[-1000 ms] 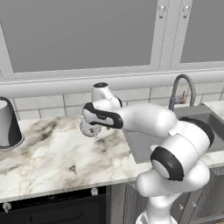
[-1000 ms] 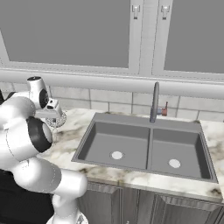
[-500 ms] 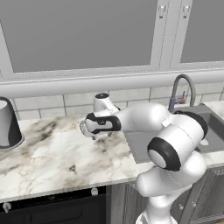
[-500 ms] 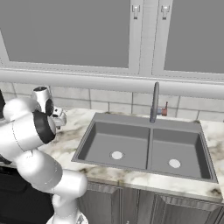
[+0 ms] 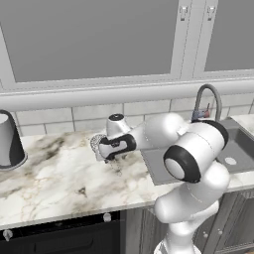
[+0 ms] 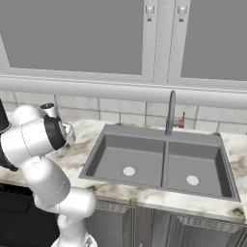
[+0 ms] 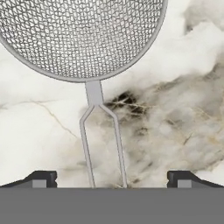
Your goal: Place the strainer in the left basin and the glass cup in the right basin of the sink.
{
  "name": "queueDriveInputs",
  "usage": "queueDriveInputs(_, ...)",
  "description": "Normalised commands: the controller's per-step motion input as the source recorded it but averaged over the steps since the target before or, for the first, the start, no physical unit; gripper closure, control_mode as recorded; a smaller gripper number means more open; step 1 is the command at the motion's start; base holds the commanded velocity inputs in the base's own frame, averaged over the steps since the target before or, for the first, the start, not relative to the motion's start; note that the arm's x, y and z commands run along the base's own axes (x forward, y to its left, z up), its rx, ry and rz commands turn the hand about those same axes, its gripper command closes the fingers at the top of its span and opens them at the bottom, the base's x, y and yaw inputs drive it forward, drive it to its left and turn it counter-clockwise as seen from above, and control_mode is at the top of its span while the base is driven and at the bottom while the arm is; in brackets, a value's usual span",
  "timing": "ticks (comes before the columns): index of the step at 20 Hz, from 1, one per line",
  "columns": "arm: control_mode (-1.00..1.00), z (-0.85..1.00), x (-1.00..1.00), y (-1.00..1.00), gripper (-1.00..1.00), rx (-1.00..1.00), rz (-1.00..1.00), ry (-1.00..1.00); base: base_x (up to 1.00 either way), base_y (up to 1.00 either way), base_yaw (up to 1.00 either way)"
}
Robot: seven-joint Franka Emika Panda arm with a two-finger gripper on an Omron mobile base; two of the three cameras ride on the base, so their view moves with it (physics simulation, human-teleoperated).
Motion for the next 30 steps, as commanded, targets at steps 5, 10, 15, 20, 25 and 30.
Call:
queueDriveInputs(5, -1.00, -0.22, 0.17, 0.05, -1.00, 0.00, 0.00, -0.03, 0.00, 0.00, 0.00)
queueDriveInputs(10, -1.00, -0.18, 0.18, 0.20, -1.00, 0.00, 0.00, -0.01, 0.00, 0.00, 0.00)
queueDriveInputs(15, -1.00, -0.21, 0.17, 0.16, -1.00, 0.00, -0.01, -0.02, 0.00, 0.00, 0.00)
queueDriveInputs(20, -1.00, -0.29, 0.15, -0.03, 1.00, 0.01, 0.00, -0.03, 0.00, 0.00, 0.00)
queueDriveInputs(25, -1.00, -0.23, 0.08, -0.04, 1.00, 0.01, 0.00, -0.03, 0.00, 0.00, 0.00)
queueDriveInputs(30, -1.00, -0.05, 0.00, -0.02, 1.00, 0.00, 0.00, 0.00, 0.00, 0.00, 0.00)
